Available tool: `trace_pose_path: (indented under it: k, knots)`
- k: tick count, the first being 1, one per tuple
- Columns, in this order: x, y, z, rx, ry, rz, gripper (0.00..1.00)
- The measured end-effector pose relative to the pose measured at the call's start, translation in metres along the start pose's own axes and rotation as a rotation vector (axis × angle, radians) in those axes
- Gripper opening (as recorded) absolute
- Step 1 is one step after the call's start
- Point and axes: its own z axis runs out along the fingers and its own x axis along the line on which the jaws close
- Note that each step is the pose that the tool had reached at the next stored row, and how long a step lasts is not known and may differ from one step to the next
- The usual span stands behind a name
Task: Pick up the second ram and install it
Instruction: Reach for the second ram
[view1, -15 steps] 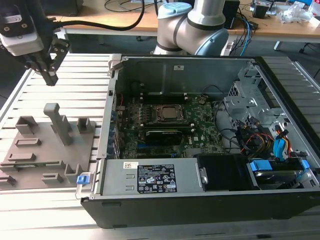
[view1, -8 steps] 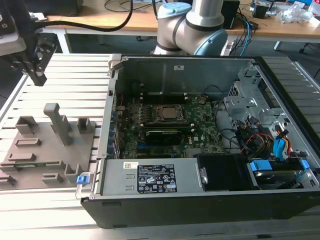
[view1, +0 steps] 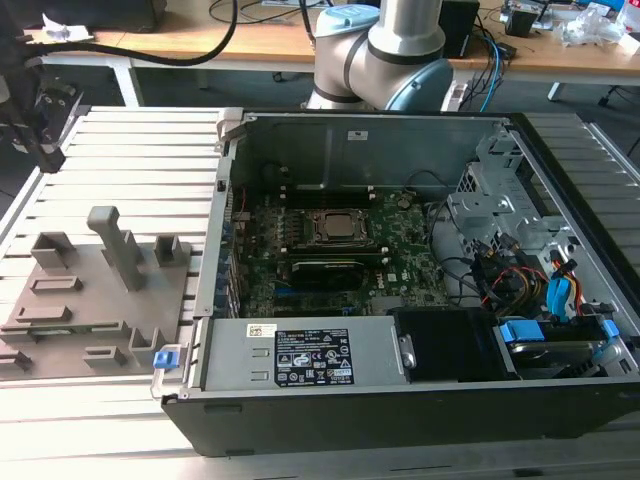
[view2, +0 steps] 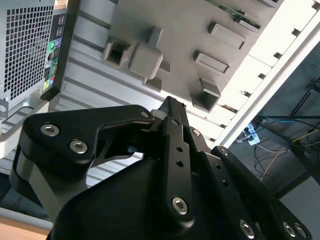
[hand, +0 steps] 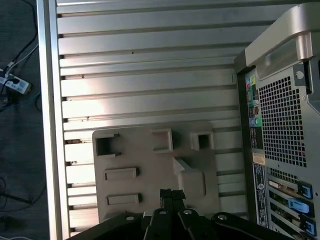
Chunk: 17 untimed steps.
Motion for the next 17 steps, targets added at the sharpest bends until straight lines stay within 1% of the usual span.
trace_pose_path:
  k: [3,4,6,7,9,12,15,17]
  knots:
    - [0.0017,-0.0022,0.0,0.0001,0.0002,0.0,0.11]
    - [0.0027,-0.0047,0.0,0.0002,0.0002,0.0,0.11]
    - [0.0041,-0.0163,-0.0002,0.0001,0.0002,0.0,0.11]
    - [0.0043,-0.0239,-0.0002,0.0007,0.0001,0.0,0.11]
    - [0.0047,-0.0321,-0.0002,0.0023,0.0,0.0,0.11]
    - [0.0047,-0.0411,-0.0002,0.0046,-0.0003,0.0,0.11]
    - [0.0046,-0.0459,-0.0001,0.0056,-0.0003,0.0,0.11]
    - [0.0046,-0.0459,-0.0001,0.0056,-0.0003,0.0,0.11]
